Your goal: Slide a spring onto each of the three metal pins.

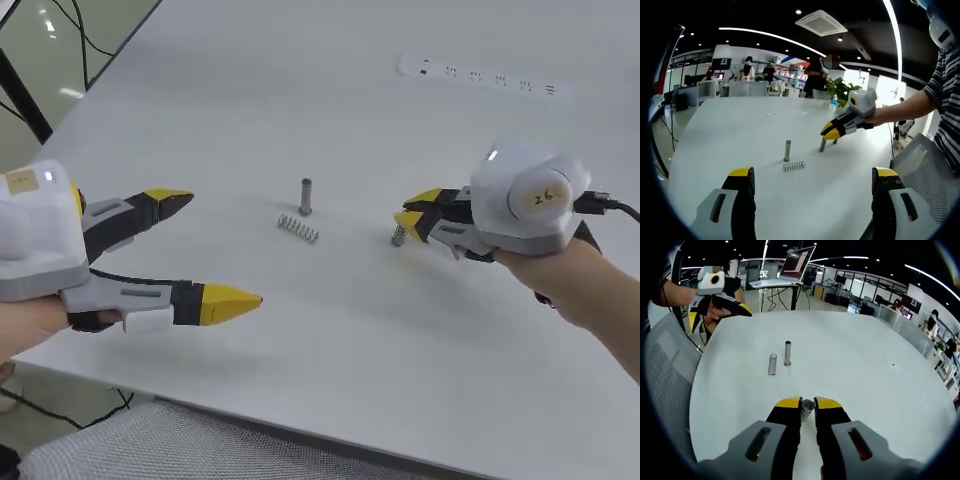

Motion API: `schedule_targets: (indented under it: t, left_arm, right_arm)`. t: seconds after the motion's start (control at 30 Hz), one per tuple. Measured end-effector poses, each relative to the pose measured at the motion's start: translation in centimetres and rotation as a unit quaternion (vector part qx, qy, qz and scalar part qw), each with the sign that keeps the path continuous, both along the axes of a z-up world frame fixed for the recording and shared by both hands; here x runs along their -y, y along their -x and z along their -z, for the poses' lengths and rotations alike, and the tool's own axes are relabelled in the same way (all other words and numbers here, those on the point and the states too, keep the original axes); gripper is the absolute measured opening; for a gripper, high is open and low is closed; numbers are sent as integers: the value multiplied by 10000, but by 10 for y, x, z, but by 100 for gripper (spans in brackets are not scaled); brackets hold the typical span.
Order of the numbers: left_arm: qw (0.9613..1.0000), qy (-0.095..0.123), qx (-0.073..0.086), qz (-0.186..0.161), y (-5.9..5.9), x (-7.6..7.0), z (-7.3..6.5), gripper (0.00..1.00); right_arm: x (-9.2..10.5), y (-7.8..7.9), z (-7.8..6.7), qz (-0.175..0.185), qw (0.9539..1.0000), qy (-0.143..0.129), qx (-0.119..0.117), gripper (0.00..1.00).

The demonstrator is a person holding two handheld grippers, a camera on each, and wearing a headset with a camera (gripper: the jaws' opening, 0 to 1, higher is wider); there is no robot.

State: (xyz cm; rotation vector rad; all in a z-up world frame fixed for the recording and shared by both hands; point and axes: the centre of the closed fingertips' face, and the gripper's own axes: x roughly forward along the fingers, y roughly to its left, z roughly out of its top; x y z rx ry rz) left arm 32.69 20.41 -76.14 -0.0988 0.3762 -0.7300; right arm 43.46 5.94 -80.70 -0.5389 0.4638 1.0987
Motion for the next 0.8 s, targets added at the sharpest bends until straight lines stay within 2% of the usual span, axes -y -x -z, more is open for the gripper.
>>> schedule_targets:
  t: [0.33,0.43,0.6,0.8]
  left_arm:
    - [10000,-23,18,18,-3,0,-2,97]
    - [10000,-20,9,26,-3,1,-2,97]
    - [10000,-31,-3,51,-2,2,-2,97]
    - [10000,-41,2,66,-2,3,-2,97]
  right_arm:
    - [1,2,1,85,9999,-14,-67,13]
    - [0,2,-6,273,9988,-360,-190,17]
    - [4,1,-6,335,9986,-339,-238,20]
    - [6,1,-13,439,9975,-478,-292,24]
